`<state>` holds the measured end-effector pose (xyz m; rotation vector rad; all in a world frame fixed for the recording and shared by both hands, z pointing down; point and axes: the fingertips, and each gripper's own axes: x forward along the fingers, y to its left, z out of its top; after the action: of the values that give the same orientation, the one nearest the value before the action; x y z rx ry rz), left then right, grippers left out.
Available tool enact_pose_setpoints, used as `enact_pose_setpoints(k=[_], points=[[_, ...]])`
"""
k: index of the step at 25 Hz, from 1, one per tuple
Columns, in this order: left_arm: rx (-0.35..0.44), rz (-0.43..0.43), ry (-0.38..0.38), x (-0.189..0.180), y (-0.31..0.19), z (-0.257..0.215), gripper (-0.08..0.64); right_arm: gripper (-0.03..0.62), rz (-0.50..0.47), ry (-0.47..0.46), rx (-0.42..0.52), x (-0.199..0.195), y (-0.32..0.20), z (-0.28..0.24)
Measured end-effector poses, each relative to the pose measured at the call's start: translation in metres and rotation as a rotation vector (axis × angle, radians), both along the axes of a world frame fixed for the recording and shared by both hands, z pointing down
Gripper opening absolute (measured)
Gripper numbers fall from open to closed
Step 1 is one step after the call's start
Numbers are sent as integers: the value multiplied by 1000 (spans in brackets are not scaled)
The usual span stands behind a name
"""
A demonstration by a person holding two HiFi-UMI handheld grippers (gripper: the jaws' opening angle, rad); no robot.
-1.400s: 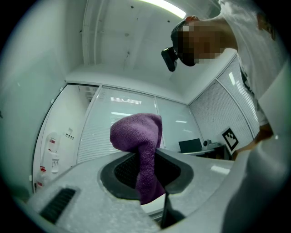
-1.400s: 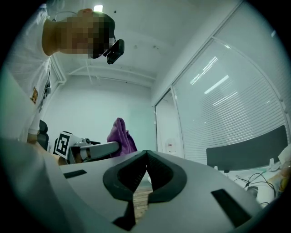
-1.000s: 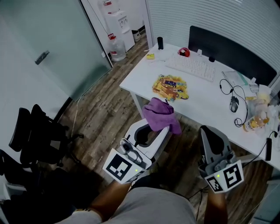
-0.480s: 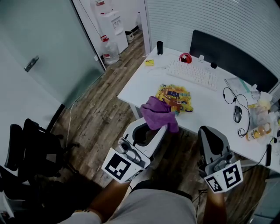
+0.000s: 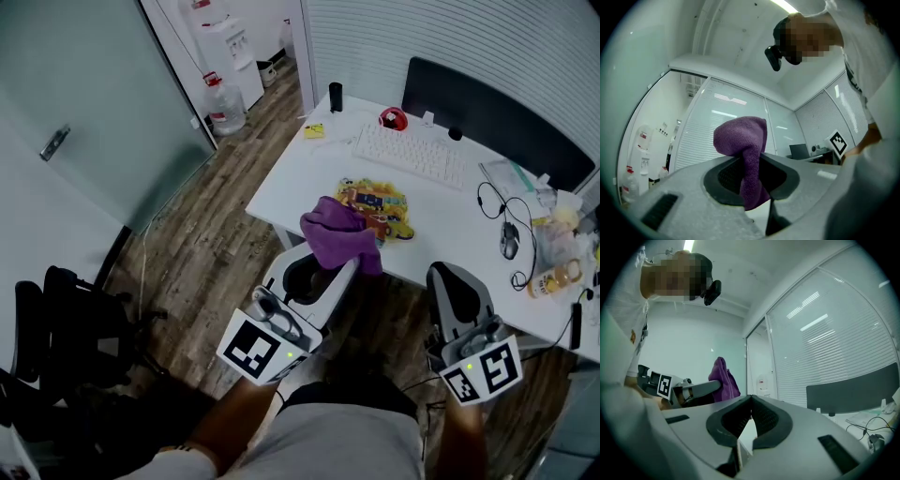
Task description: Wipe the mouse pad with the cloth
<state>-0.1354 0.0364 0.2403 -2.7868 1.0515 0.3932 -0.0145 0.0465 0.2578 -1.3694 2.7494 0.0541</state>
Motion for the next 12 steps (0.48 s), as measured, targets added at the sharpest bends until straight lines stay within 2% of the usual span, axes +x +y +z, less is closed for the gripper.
enact_pose_setpoints(k=[12], points=[[28, -29, 10, 11, -24, -6, 83, 11, -3, -2, -3, 16, -27, 7]])
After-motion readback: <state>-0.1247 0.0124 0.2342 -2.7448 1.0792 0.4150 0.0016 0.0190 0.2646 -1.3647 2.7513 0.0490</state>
